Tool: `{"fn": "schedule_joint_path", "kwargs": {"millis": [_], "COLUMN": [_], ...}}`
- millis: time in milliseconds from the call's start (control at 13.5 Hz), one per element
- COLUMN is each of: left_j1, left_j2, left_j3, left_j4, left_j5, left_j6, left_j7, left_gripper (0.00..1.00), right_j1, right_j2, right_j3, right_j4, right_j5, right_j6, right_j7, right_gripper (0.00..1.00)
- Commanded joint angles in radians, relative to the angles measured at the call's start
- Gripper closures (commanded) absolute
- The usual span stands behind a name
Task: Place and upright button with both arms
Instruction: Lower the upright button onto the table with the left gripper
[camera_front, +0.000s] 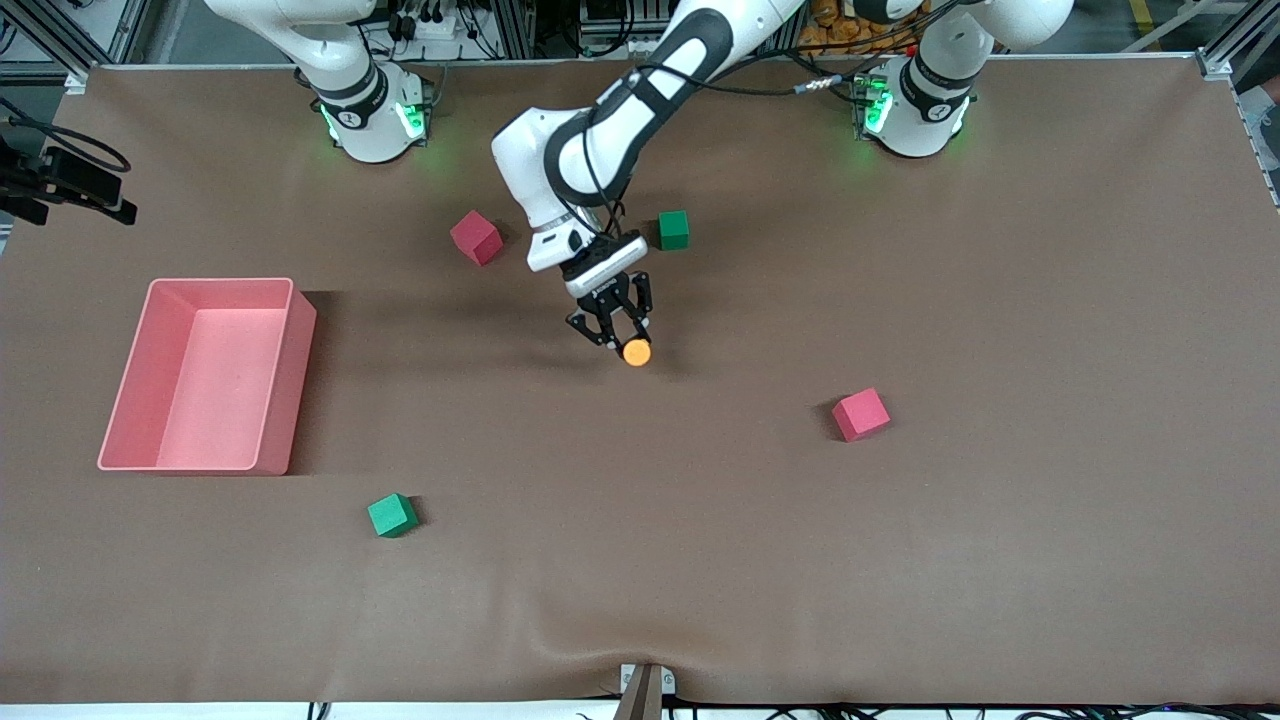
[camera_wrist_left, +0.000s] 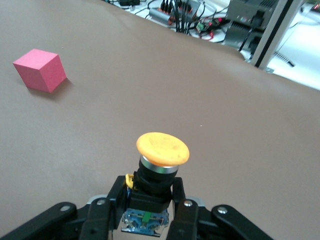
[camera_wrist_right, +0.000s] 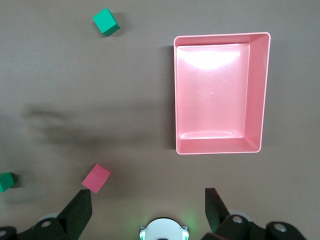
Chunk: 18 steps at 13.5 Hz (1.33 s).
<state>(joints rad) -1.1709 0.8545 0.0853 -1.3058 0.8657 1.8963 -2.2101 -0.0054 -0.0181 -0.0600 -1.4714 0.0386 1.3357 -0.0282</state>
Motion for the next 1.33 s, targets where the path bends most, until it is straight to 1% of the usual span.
{"fn": "schedule_joint_path", "kwargs": {"millis": [0, 222, 296, 517, 813, 961, 1035, 1256], "left_j1": [-0.042, -0.073, -0.078, -0.078, -0.088, -0.088, -0.088, -0.088], "left_j2": [0.046, 0.113, 0.118, 0.143, 0.144, 0.149, 0.165, 0.192], "left_j3": [0.016, 0.016, 0.017, 0.017, 0.017, 0.017, 0.017, 0.017], "left_j4": [0.005, 0.008, 0.006, 0.008, 0.011, 0.011, 0.011, 0.011], "left_j5": [0.088, 0.165, 0.182, 0.254, 0.257, 0.257, 0.259, 0.302], "left_j6": [-0.019, -0.052, -0.054, -0.068, -0.108, -0.108, -0.108, -0.108], "left_j7": [-0.126, -0.244, -0.285, -0.319, -0.348, -0.362, -0.367, -0.387], "left_gripper": [0.87, 0.85, 0.86, 0.86, 0.86, 0.86, 0.86, 0.86], "right_j1": [0.002, 0.002, 0.002, 0.001, 0.001, 0.002, 0.002, 0.002], "right_j2": [-0.014, -0.014, -0.014, -0.013, -0.013, -0.013, -0.013, -0.013], "right_j3": [0.002, 0.002, 0.002, 0.003, 0.005, 0.006, 0.006, 0.006], "right_j4": [0.002, 0.003, 0.002, 0.003, 0.003, 0.003, 0.003, 0.003], "right_j5": [0.001, 0.0, 0.0, 0.001, 0.003, 0.004, 0.004, 0.004], "right_j6": [-0.013, -0.019, -0.02, -0.015, -0.015, -0.013, -0.013, -0.012], "right_j7": [0.019, 0.014, 0.014, 0.014, 0.014, 0.016, 0.016, 0.016], "right_gripper": [0.0, 0.0, 0.0, 0.0, 0.0, 0.0, 0.0, 0.0]}}
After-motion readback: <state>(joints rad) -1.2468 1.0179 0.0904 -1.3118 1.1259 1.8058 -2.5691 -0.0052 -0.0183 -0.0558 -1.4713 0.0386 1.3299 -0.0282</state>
